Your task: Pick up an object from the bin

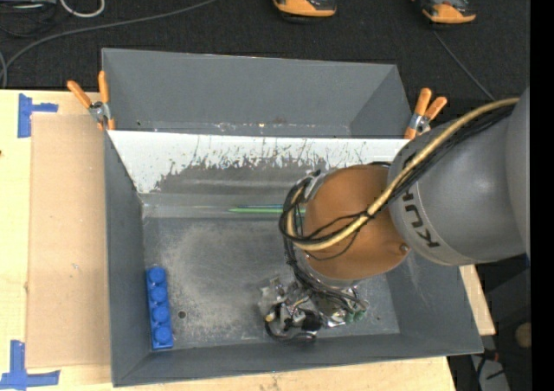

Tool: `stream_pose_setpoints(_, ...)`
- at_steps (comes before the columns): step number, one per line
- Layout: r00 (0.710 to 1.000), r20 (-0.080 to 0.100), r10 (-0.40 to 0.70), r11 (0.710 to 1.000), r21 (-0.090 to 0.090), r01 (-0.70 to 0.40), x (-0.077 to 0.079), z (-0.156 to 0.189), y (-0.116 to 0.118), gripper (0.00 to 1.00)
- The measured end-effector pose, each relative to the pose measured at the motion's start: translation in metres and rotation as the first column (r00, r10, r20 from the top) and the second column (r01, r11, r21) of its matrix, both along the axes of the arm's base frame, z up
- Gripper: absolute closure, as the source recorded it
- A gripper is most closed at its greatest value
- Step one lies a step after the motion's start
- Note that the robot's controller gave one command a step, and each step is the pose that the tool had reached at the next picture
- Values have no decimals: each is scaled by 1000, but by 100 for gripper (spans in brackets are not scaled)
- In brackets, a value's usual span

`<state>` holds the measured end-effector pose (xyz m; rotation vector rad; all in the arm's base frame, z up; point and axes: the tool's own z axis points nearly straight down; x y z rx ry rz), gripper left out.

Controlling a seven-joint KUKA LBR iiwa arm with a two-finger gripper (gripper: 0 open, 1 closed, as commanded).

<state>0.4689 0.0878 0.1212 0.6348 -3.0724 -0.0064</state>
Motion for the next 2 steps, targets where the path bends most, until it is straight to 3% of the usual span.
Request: stream_pose_setpoints(2, 1000, -1, -5, 1000, 0, 5, 0, 57, 1, 100)
